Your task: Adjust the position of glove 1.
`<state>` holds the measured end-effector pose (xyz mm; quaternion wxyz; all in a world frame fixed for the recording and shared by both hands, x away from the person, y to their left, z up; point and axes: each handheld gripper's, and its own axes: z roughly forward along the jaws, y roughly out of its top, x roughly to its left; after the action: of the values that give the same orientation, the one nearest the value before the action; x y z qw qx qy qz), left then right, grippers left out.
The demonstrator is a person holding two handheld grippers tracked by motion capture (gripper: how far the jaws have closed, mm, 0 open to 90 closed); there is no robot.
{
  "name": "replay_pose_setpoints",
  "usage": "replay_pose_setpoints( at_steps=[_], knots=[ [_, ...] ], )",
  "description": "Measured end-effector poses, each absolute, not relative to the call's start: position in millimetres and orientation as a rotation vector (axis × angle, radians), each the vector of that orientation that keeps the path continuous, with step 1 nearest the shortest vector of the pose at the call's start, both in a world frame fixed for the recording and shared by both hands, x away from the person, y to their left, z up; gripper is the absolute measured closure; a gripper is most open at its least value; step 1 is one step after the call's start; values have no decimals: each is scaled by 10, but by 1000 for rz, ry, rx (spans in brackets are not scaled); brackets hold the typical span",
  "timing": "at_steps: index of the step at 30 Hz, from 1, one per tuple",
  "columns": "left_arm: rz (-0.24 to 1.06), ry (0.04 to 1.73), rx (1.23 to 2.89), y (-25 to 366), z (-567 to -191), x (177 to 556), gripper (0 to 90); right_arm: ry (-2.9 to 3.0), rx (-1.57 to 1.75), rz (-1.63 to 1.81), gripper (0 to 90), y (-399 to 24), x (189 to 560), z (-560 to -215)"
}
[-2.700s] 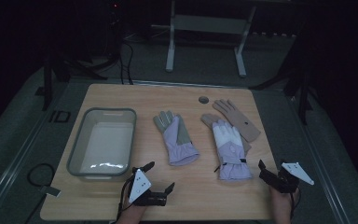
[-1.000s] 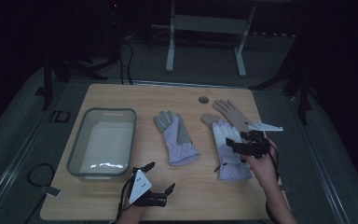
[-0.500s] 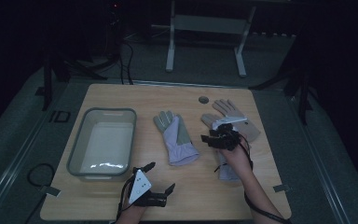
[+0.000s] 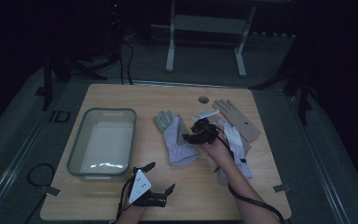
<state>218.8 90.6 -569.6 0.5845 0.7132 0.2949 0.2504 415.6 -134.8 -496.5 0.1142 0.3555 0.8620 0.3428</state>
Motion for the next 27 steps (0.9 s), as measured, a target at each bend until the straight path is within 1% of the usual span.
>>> replay_pose_setpoints(
  at_steps=[7,12,13,15,18,19,21,27],
  knots=[
    [576,688,1660,910,-5697,2191,12,2553,1009,916,475,-1147,4273,-5121],
    [575,685,1664,909,-5696,2192,12,2572,1003,822,470,-1067,4355,-5284],
    [575,685,1665,909,-5696,2193,12,2580,1009,823,487,-1061,4367,-5322],
    [572,688,1663,909,-5696,2194,12,2601,1014,834,585,-1063,4366,-5372],
    [571,689,1665,909,-5696,2195,12,2590,1032,865,783,-1085,4357,-5377],
    [572,688,1666,908,-5696,2195,12,2577,1053,880,835,-1084,4347,-5371],
    [572,690,1666,909,-5695,2195,12,2553,1068,896,870,-1068,4309,-5345],
    [572,692,1661,910,-5696,2195,12,2462,1171,1047,878,-1117,4138,-5175]
  ],
)
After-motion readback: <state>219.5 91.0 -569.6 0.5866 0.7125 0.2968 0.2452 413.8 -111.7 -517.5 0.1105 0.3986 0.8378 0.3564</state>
